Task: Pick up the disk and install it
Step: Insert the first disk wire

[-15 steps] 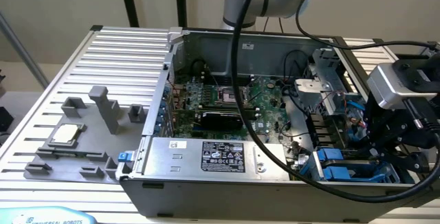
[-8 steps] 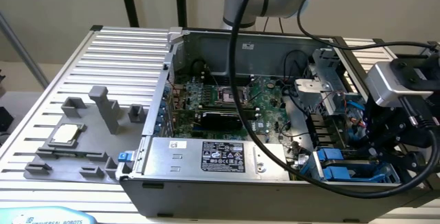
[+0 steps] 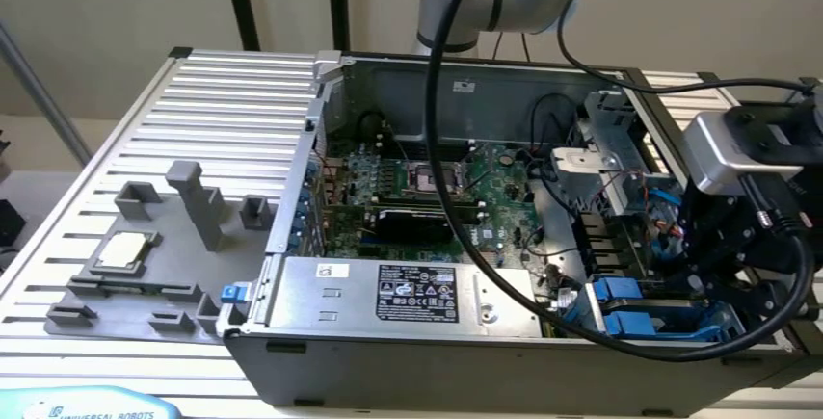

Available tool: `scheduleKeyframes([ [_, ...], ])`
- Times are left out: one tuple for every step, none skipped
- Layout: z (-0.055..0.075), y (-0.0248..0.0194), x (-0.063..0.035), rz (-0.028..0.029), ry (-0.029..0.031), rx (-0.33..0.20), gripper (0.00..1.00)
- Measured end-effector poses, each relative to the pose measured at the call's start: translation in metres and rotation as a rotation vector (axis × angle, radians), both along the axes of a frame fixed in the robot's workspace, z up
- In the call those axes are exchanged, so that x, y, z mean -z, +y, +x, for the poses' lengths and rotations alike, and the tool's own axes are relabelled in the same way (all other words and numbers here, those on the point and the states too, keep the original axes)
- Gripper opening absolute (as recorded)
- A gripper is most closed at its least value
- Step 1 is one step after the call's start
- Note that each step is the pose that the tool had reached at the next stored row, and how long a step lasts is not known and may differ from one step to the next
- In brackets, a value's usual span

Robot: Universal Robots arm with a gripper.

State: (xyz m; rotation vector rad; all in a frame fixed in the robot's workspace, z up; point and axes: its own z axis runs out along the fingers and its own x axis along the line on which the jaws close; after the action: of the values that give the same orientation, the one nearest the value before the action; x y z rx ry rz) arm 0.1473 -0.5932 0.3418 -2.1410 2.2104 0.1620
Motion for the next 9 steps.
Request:
scheduleKeyframes([
  [0.0, 0.0004, 0.0001, -0.0012, 0.0001, 0.002, 0.16],
  [0.0, 0.0009, 0.0003, -0.0023, 0.0002, 0.005, 0.16],
  [0.0, 0.0013, 0.0004, -0.0037, 0.0003, 0.007, 0.16],
  [0.0, 0.0017, 0.0006, -0.0052, 0.0005, 0.01, 0.16],
  [0.0, 0.002, 0.0007, -0.0073, 0.0007, 0.012, 0.16],
  [-0.0001, 0.0023, 0.0007, -0.0097, 0.001, 0.015, 0.16],
  [-0.0001, 0.0025, 0.0008, -0.0124, 0.0014, 0.017, 0.16],
  [-0.0001, 0.0027, 0.0009, -0.0153, 0.0019, 0.019, 0.16],
  [-0.0001, 0.003, 0.0009, -0.0178, 0.0023, 0.022, 0.16],
])
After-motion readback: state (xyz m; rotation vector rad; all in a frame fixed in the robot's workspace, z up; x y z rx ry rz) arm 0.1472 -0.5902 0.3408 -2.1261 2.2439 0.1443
